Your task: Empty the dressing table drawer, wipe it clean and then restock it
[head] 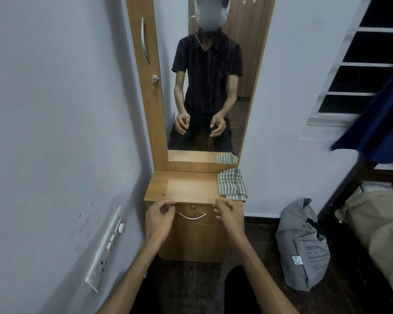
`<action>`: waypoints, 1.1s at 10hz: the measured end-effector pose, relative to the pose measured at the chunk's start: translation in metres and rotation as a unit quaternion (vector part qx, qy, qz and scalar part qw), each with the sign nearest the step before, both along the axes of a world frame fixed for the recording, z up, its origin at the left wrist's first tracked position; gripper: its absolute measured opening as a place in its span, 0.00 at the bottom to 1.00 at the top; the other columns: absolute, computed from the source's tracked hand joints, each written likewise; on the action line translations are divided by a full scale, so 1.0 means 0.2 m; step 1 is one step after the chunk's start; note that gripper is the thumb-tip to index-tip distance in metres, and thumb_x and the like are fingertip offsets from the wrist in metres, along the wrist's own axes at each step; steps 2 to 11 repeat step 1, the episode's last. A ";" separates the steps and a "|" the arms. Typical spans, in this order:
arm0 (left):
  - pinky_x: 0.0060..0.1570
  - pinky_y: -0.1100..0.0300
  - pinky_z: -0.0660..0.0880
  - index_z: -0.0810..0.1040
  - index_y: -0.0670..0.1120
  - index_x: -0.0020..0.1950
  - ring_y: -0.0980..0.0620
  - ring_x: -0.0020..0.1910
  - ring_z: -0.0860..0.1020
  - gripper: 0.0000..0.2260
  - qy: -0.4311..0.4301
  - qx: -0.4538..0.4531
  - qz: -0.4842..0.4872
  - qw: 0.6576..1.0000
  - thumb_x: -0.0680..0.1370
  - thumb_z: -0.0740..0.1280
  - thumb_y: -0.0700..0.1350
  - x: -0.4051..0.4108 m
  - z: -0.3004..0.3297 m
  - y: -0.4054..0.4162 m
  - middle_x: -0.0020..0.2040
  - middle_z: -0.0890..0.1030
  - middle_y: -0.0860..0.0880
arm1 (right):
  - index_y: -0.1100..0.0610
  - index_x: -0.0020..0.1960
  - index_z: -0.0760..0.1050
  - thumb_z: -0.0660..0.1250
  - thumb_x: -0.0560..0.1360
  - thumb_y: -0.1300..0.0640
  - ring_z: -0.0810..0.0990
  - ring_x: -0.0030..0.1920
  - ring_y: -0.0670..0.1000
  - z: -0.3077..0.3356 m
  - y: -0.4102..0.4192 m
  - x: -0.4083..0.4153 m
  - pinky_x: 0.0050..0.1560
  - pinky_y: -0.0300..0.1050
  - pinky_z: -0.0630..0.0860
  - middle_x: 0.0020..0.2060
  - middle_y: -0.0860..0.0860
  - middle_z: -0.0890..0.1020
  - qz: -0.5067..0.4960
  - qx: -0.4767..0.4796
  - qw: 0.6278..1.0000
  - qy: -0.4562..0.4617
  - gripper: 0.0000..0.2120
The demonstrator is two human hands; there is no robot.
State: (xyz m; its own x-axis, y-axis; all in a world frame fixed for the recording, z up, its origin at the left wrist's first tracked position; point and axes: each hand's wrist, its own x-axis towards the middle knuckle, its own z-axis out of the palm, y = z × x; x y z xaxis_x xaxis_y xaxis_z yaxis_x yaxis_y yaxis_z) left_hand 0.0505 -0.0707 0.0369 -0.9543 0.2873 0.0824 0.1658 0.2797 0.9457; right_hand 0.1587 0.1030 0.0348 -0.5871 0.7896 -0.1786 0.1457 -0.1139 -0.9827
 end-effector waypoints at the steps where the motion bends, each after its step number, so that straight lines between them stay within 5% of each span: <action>1: 0.51 0.66 0.77 0.85 0.54 0.47 0.66 0.51 0.78 0.10 0.095 0.002 -0.010 0.995 0.77 0.70 0.38 -0.01 0.13 0.07 0.49 0.82 0.63 | 0.46 0.51 0.83 0.70 0.77 0.53 0.84 0.52 0.46 0.12 0.01 -0.05 0.58 0.52 0.82 0.48 0.45 0.86 0.015 0.070 0.997 0.011 0.05; 11: 0.51 0.66 0.77 0.85 0.54 0.47 0.66 0.51 0.78 0.10 0.095 0.002 -0.010 0.995 0.77 0.70 0.38 -0.01 0.13 0.07 0.49 0.82 0.63 | 0.46 0.51 0.83 0.70 0.77 0.53 0.84 0.52 0.46 0.12 0.01 -0.05 0.58 0.52 0.82 0.48 0.45 0.86 0.015 0.070 0.997 0.011 0.05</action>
